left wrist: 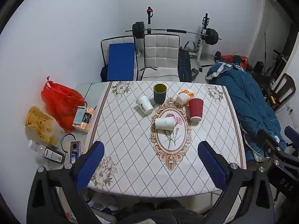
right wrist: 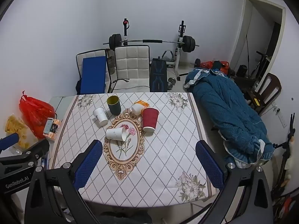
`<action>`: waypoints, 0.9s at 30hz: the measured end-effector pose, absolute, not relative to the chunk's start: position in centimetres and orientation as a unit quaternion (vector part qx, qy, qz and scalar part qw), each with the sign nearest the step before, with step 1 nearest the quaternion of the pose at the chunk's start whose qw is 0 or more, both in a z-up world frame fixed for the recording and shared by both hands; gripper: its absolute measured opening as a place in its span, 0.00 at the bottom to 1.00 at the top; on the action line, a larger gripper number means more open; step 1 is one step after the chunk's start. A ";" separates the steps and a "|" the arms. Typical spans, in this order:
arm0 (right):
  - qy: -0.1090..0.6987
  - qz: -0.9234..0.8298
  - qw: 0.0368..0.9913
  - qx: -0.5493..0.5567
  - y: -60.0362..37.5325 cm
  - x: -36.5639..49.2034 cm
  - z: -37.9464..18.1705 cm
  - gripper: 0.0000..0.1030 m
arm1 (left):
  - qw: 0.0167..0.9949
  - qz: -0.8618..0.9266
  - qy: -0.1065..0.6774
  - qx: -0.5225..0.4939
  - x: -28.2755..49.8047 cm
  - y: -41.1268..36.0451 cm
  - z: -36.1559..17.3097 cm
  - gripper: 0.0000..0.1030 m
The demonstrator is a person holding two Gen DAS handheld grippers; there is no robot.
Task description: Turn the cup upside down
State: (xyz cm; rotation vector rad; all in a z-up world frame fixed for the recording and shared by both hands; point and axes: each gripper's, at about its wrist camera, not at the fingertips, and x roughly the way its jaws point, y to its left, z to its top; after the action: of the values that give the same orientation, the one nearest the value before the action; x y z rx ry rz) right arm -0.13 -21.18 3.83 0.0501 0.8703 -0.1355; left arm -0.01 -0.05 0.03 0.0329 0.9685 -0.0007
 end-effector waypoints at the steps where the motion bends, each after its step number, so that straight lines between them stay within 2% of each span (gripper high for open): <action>1: 0.422 -0.065 0.904 0.025 -21.2 -0.2 3.8 0.99 | 0.884 -0.001 0.466 0.014 0.0 0.0 0.0 1.00; 27: 0.424 -0.059 0.903 0.027 -20.9 -1.1 5.0 0.99 | 0.885 0.003 0.465 0.011 -0.4 -0.2 0.6 1.00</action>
State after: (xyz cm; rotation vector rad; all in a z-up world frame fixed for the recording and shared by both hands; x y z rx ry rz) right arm -1.09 -20.95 4.98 0.0565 0.8759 -0.1230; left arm -0.39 -0.18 0.58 0.0219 0.9663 0.0057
